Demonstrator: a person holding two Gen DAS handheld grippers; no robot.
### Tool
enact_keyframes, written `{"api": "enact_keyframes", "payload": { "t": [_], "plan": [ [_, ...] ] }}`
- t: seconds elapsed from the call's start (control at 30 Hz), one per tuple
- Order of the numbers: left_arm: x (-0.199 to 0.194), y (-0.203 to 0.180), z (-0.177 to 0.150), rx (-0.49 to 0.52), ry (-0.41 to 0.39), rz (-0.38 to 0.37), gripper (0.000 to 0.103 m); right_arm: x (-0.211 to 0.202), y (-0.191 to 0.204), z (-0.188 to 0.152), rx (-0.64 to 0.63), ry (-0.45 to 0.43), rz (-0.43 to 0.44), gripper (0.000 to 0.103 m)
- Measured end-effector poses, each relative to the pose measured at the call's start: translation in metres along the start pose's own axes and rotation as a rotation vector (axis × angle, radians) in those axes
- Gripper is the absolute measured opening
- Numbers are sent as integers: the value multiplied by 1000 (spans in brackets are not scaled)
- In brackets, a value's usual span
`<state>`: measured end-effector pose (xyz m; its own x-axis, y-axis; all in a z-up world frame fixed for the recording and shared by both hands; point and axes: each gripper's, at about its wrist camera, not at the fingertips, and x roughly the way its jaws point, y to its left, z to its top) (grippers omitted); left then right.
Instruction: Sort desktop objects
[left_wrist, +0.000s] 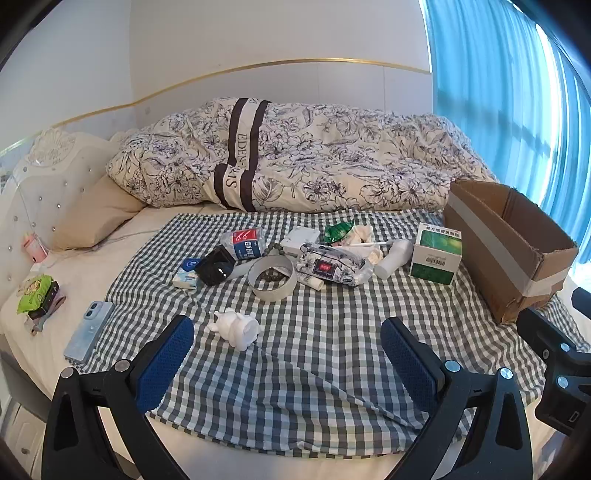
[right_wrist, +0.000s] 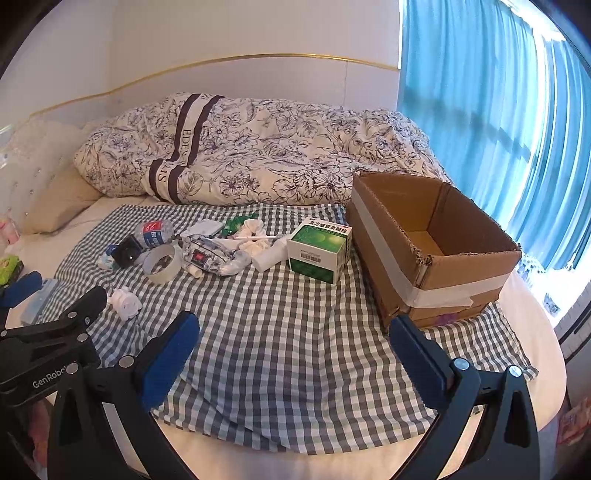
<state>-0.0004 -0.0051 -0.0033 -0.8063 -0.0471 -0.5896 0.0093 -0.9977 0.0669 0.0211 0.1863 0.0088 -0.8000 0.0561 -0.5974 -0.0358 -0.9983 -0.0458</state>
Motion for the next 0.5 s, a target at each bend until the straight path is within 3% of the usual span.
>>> {"api": "enact_keyframes", "payload": {
  "t": [0.13,0.2,0.27,0.3,0.4,0.43,0.5],
  "plan": [
    [-3,4,1,-20,-25,-5,103,-5,1,2,10,-37,12,103],
    [-5,8,2,-27,-48,-6,103,-17,0,5,29,-117,15,103],
    [-6,13,4,-34,-60,-6,103,-38,-3,5,55,-250,21,103],
    [-6,16,6,-40,-65,-5,103,-47,-3,4,64,-309,-4,103],
    [-3,28,9,-60,-79,3,103,-59,-3,6,102,-424,-187,103],
    [0,32,10,-66,-83,6,103,-58,-3,7,99,-432,-198,103],
    [6,41,9,-72,-84,11,103,-44,-3,11,71,-360,-154,103]
  ]
}}
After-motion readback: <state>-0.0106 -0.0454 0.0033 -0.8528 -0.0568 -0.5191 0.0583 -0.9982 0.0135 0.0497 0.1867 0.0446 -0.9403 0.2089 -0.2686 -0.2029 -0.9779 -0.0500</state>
